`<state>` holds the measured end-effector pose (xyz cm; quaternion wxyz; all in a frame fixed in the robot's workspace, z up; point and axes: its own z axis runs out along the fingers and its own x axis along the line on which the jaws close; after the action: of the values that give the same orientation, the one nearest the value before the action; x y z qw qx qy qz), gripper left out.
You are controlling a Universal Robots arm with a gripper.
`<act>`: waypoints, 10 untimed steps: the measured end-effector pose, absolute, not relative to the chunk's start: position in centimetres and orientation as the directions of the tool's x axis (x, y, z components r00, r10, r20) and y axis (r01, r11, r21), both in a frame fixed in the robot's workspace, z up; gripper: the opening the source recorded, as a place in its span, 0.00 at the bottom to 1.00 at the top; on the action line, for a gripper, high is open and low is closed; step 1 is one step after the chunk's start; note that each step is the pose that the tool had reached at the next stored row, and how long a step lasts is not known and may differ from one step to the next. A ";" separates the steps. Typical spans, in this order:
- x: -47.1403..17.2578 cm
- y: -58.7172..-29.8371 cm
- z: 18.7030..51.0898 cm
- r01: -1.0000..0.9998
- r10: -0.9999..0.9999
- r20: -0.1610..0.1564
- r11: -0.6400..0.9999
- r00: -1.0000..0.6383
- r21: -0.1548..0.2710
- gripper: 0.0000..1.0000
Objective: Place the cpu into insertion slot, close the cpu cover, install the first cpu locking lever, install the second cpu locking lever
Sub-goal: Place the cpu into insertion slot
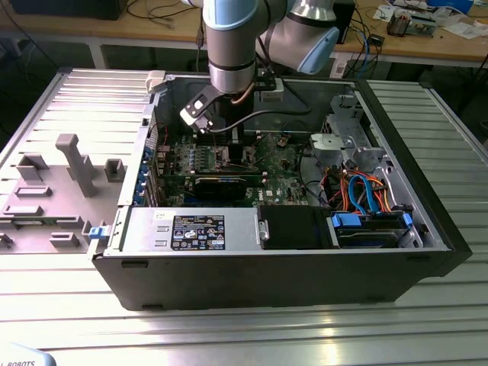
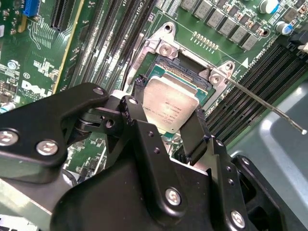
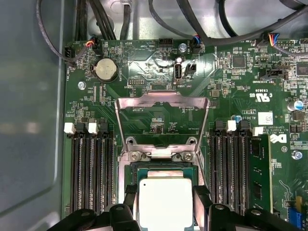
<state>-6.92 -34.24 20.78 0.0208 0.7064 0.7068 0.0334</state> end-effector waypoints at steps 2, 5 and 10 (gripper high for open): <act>-7.0 -34.2 20.7 0.997 1.000 0.018 0.000 -0.001 0.077 0.54; -7.0 -34.0 20.3 0.997 1.000 0.018 0.000 -0.002 0.077 0.54; -7.0 -33.8 20.0 0.997 1.000 0.018 0.002 -0.004 0.077 0.54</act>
<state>-7.02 -33.78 19.95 0.0207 0.7054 0.7077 0.0334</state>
